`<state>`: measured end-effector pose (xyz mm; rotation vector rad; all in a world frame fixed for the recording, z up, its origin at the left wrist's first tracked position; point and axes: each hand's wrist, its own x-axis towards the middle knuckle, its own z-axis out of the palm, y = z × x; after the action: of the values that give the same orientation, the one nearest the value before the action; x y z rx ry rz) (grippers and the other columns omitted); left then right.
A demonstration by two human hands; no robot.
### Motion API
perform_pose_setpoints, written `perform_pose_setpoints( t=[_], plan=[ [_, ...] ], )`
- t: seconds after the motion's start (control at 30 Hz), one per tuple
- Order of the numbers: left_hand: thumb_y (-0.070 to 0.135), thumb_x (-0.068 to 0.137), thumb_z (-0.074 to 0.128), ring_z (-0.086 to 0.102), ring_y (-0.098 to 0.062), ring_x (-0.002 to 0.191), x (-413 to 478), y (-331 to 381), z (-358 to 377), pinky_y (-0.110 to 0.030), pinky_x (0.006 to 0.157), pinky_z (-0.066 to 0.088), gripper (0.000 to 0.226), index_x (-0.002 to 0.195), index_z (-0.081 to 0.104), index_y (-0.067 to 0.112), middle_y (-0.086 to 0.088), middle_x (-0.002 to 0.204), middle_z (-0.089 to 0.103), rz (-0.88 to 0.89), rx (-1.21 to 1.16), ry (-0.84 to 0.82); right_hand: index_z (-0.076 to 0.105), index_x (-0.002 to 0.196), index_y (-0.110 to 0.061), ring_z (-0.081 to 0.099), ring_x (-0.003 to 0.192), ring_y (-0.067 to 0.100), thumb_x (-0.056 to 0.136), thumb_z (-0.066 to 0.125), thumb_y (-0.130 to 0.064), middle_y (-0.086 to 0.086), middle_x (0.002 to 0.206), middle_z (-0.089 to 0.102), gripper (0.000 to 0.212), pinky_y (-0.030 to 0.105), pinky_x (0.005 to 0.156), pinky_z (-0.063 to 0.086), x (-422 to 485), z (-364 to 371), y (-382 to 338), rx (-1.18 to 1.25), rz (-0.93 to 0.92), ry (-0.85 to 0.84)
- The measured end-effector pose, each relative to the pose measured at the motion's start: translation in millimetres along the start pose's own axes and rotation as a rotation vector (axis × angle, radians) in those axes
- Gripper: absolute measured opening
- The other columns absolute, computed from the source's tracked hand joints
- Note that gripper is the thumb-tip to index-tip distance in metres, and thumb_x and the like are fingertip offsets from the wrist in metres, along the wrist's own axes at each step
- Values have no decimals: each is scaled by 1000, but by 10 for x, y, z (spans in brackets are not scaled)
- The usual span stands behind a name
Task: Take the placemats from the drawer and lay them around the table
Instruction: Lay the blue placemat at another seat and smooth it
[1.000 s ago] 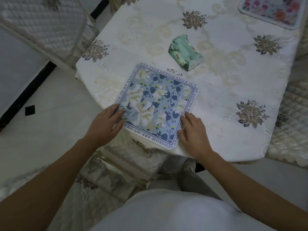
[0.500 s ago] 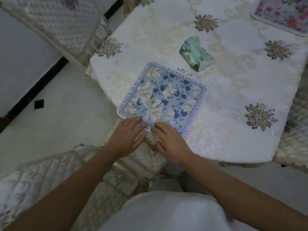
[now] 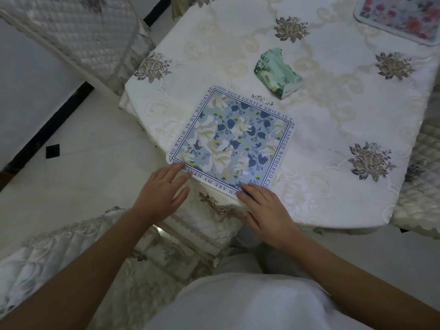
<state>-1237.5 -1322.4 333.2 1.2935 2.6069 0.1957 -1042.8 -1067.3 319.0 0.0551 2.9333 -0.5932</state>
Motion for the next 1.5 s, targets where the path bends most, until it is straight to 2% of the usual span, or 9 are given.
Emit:
perform_pose_setpoints(
  t=[0.4, 0.53, 0.73, 0.87, 1.03, 1.17, 1.37, 1.5],
  plan=[
    [42, 98, 39, 45, -29, 137, 1, -25, 70, -45, 106, 42, 51, 140, 56, 18, -10, 150, 47, -77, -19, 23, 51, 140, -17, 39, 137, 23, 93, 45, -32, 4, 148, 45, 50, 40, 113, 33, 42, 9, 65, 22, 77, 76],
    [45, 99, 37, 42, -28, 140, 26, -57, 103, -44, 110, 39, 55, 144, 52, 17, -9, 156, 40, -93, -42, 22, 50, 141, -16, 39, 138, 23, 94, 54, -29, 4, 149, 45, 49, 41, 114, 33, 64, -20, 152, 20, 111, 102],
    [47, 98, 36, 31, -31, 147, 8, 74, 146, -49, 111, 36, 57, 145, 50, 18, -12, 158, 36, -211, -84, 68, 48, 142, -17, 36, 140, 24, 88, 49, -53, 4, 151, 41, 65, 41, 114, 31, 92, -52, 177, 5, 130, 55],
    [51, 98, 32, 28, -30, 148, -3, 125, 153, -50, 112, 35, 60, 148, 46, 21, -9, 160, 32, -299, -141, 52, 49, 141, -15, 37, 140, 26, 83, 60, -49, 6, 150, 43, 68, 41, 114, 30, 101, -45, 161, 1, 143, 57],
    [53, 99, 31, 22, -26, 150, 36, 160, 147, -45, 117, 30, 61, 149, 43, 21, -6, 162, 28, -294, -246, 59, 53, 138, -15, 40, 137, 26, 81, 68, -45, 6, 148, 45, 66, 44, 113, 36, 118, -45, 156, 5, 151, 92],
    [53, 98, 31, 21, -24, 150, 142, 78, 104, -41, 117, 26, 61, 151, 41, 22, -5, 163, 27, -263, -230, 58, 51, 140, -16, 39, 138, 25, 81, 69, -47, 5, 149, 44, 68, 42, 113, 34, 171, -56, 181, 0, 176, 95],
    [50, 97, 34, 39, -33, 140, 334, -96, 28, -50, 112, 37, 58, 143, 54, 18, -12, 153, 43, -184, -46, 24, 48, 142, -17, 36, 140, 24, 85, 60, -48, 5, 151, 42, 66, 42, 116, 30, 290, -83, 175, -4, 132, 88],
    [45, 98, 39, 41, -30, 139, 427, -133, 14, -50, 111, 38, 53, 140, 56, 17, -12, 150, 47, -99, -8, 32, 49, 142, -18, 34, 141, 23, 91, 56, -37, 2, 150, 43, 55, 43, 116, 29, 448, -100, 106, 45, 52, 108]
  ],
)
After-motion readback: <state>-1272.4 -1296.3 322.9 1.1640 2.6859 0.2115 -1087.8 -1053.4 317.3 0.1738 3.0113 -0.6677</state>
